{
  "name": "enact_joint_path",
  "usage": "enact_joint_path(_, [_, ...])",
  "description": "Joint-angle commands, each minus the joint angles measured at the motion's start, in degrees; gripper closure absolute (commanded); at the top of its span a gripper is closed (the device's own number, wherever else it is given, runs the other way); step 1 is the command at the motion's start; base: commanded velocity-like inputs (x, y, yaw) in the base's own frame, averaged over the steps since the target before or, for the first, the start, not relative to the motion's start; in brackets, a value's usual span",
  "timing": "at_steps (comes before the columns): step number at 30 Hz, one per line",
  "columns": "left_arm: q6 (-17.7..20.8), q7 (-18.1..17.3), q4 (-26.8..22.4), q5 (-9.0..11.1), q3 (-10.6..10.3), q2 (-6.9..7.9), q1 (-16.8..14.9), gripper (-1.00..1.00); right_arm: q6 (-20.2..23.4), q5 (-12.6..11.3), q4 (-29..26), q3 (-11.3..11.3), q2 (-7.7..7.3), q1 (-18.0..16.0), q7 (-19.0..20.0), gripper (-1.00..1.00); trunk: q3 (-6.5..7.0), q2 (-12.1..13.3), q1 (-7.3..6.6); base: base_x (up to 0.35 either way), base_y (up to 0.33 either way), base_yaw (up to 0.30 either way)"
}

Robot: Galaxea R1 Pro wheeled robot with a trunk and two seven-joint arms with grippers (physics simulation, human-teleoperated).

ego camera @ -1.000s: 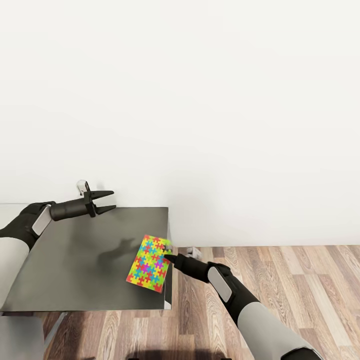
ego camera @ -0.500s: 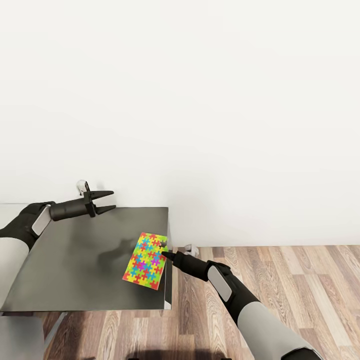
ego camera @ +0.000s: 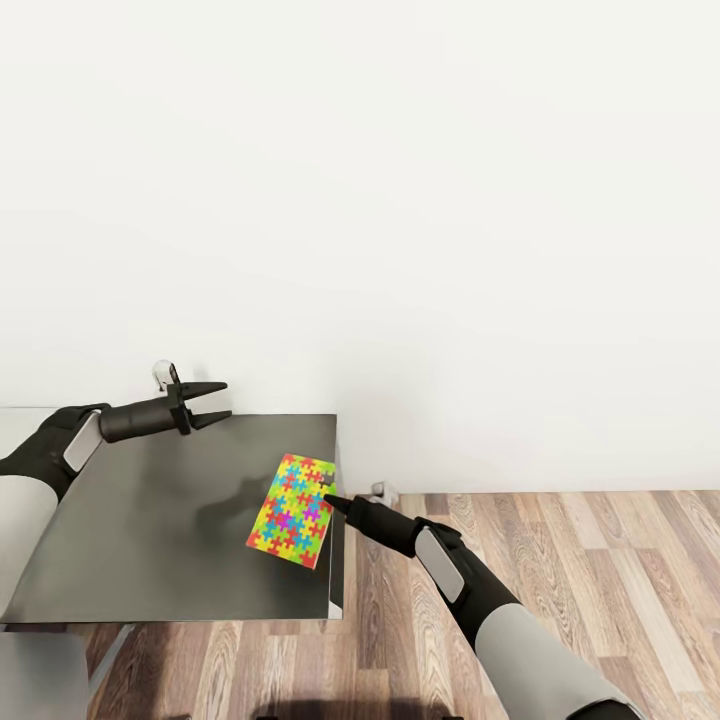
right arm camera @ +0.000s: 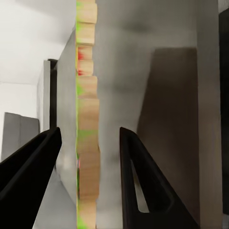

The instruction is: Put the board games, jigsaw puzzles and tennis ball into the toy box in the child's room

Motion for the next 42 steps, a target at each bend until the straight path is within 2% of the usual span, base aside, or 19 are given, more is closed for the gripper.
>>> enact_joint_path(1, [0.4, -0.2, 0.0, 0.3, -0.4, 0.08, 0.0, -1.0, 0.4, -0.5, 0.0, 0.0, 0.0, 0.0, -0.1, 1.0, -0.09, -0.1, 0.03, 0.0, 0.0, 0.0])
enact_joint_path(8, [0.4, -0.3, 0.0, 0.4, -0.4, 0.01, 0.0, -1.0, 0.3, -1.1, -0.3, -0.5, 0.01, -0.1, 0.1, 1.0, -0.09, -0.1, 0.03, 0.0, 0.0, 0.0])
enact_joint_path(16, [0.4, -0.4, 0.0, 0.4, -0.3, 0.28, 0.0, -1.0, 0.3, -1.3, -0.9, -0.6, 0.07, -0.2, 3.0, 1.0, -0.09, -0.1, 0.03, 0.0, 0.0, 0.0])
enact_joint_path(34, [0.4, -0.3, 0.1, 0.3, -0.3, 0.32, 0.9, -1.0, 0.2, -1.4, -1.1, -0.8, 0.04, -0.2, 3.2, 1.0, -0.08, -0.1, 0.03, 0.0, 0.0, 0.0])
enact_joint_path(42, [0.3, -0.1, 0.0, 0.3, -0.3, 0.26, 1.9, -1.0, 0.1, -1.4, -1.2, -0.7, 0.09, -0.2, 3.2, 1.0, 0.41, -0.1, 0.03, 0.0, 0.0, 0.055])
